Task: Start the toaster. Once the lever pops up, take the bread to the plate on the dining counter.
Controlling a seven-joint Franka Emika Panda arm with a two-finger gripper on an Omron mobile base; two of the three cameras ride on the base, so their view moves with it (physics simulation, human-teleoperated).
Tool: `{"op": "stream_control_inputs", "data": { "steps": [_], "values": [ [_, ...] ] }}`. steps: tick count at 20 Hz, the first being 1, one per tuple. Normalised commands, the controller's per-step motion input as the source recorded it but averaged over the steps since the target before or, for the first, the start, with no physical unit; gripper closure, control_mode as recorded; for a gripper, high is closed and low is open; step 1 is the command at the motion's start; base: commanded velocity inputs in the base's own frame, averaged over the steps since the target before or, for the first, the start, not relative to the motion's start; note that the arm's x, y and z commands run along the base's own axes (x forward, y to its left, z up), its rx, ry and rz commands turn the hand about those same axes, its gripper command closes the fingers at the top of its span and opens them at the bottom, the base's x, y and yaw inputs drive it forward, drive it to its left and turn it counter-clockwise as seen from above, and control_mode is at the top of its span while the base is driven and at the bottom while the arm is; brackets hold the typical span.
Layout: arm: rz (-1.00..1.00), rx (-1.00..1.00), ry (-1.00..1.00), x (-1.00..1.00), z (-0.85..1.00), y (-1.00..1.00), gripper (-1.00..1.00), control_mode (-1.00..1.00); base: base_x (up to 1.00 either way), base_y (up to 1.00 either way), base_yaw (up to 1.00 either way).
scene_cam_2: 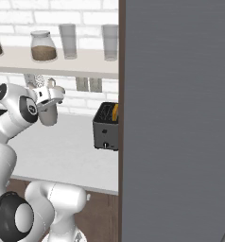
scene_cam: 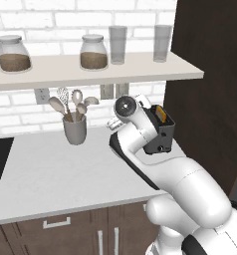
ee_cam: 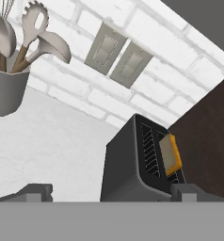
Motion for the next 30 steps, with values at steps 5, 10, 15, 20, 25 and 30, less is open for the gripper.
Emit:
{"op": "stream_control_inputs", "data": {
  "steps": [5,10,15,20,25,30],
  "values": [
    [0.00,0.00,0.00,0.00,0.00,0.00,-1.00,-1.00,0.00,0.00,0.00],
    [0.00,0.01,-0.02,-0.02,0.00,-0.27,-1.00,-1.00,0.00,0.00,0.00],
    [0.00,0.01,0.00,0.00,0.00,-0.41,-1.00,-1.00,0.00,0.00,0.00],
    [-0.02,0.01,0.00,0.00,0.00,-0.26,-1.00,-1.00,0.00,0.00,0.00],
    [-0.02,0.05,-0.01,0.00,-0.01,-0.29,-1.00,-1.00,0.00,0.00,0.00],
    [-0.05,0.09,0.00,0.12,-0.09,-0.35,-1.00,-1.00,0.00,0.00,0.00]
  ]
}}
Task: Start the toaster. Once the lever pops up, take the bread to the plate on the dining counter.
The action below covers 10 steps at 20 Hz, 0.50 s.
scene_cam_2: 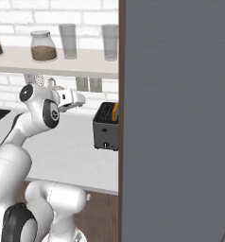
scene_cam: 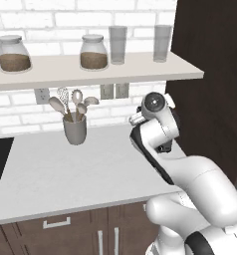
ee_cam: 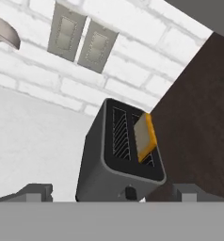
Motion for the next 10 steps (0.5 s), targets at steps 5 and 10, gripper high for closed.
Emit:
{"op": "stream_control_inputs", "data": {
  "steps": [5,10],
  "values": [
    [-0.07,0.08,0.00,0.26,-0.11,-0.28,-1.00,-1.00,0.00,0.00,0.00],
    [-0.13,0.13,0.00,0.44,-0.09,-0.15,-1.00,-1.00,0.00,0.00,0.00]
  ]
}}
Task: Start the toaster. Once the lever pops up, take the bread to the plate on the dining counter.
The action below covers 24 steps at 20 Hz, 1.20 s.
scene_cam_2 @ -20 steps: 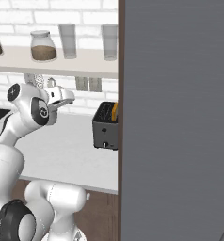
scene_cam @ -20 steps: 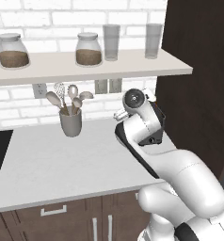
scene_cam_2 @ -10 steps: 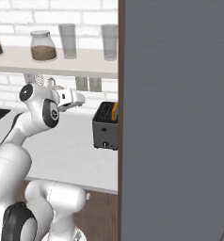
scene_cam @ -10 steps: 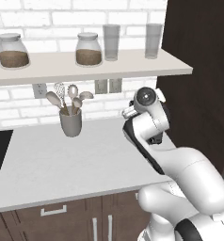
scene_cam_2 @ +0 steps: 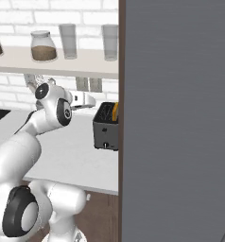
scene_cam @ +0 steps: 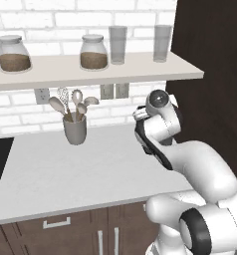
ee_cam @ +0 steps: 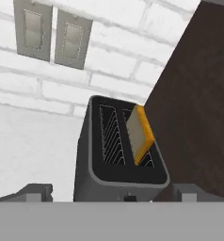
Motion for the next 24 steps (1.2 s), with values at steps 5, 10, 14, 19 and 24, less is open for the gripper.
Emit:
{"op": "stream_control_inputs", "data": {
  "steps": [5,10,14,19,24],
  "values": [
    [-0.13,0.16,0.00,0.32,0.00,-0.20,-1.00,-1.00,0.00,0.00,0.00],
    [-0.03,0.07,0.04,0.15,-0.04,-0.41,-1.00,-1.00,0.00,0.00,0.00],
    [0.00,0.00,0.04,0.01,-0.13,-0.38,-1.00,-1.00,0.00,0.00,0.00],
    [0.00,0.00,0.01,0.11,-0.22,-0.23,-1.00,-1.00,0.00,0.00,0.00],
    [0.00,0.00,0.00,0.26,-0.24,-0.11,-1.00,-1.00,0.00,0.00,0.00]
  ]
}}
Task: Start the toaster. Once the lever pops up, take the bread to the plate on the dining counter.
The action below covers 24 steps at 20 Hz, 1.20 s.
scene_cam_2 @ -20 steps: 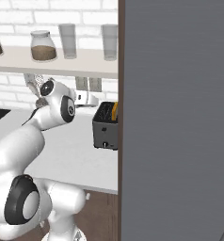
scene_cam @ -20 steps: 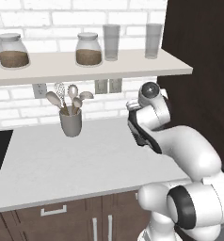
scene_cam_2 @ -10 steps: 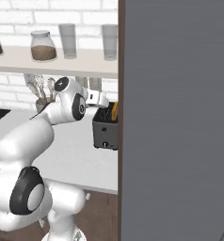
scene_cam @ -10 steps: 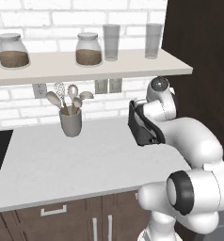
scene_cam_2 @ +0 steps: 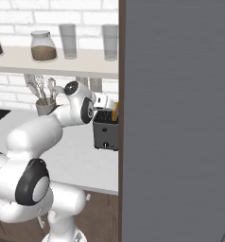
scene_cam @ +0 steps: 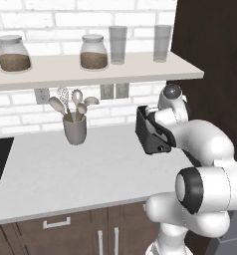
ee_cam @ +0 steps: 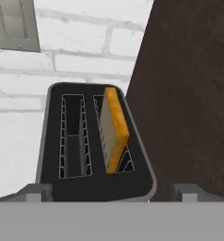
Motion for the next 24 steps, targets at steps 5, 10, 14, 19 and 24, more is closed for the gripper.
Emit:
{"op": "stream_control_inputs", "data": {
  "steps": [5,10,14,19,24],
  "values": [
    [0.00,0.00,0.00,0.30,-0.18,-0.08,-1.00,-1.00,0.00,0.00,0.00],
    [0.00,0.00,0.00,0.29,-0.08,-0.09,-1.00,-1.00,0.00,0.00,0.00],
    [-0.01,0.00,0.00,0.23,-0.12,-0.11,-1.00,-1.00,0.00,0.00,0.00],
    [-0.07,0.01,0.00,0.22,-0.09,0.00,-1.00,-1.00,0.00,0.00,0.00],
    [-0.10,0.01,0.01,0.29,-0.06,0.00,-1.00,-1.00,0.00,0.00,0.00]
  ]
}}
